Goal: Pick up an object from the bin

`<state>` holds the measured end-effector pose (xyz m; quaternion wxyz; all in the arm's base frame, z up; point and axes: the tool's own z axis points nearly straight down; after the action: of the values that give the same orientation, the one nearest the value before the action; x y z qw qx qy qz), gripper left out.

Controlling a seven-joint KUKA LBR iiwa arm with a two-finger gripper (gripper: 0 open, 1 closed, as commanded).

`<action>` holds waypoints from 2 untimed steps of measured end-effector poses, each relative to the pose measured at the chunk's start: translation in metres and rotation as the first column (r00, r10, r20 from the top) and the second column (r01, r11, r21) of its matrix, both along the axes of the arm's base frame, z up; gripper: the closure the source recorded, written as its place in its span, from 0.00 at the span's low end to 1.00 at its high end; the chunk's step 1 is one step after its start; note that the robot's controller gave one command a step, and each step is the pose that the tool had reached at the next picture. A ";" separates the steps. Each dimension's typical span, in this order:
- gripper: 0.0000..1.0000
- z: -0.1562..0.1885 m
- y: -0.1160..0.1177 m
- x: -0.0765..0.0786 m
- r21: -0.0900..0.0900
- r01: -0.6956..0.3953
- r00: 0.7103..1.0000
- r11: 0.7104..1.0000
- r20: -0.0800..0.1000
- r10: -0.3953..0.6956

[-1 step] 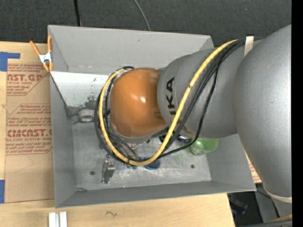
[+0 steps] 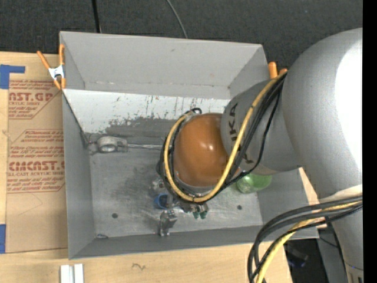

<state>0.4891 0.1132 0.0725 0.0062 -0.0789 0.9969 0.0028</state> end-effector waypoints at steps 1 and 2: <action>0.00 0.028 -0.045 0.020 -0.007 0.085 0.996 0.996 -0.009 -0.085; 0.00 0.036 -0.045 0.000 -0.006 0.204 0.979 0.979 -0.014 -0.204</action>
Offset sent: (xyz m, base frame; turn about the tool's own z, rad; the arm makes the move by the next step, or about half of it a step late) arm 0.0190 -0.0439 0.0275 0.0821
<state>0.4894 0.0684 0.1087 -0.0009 0.0239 0.9997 0.0005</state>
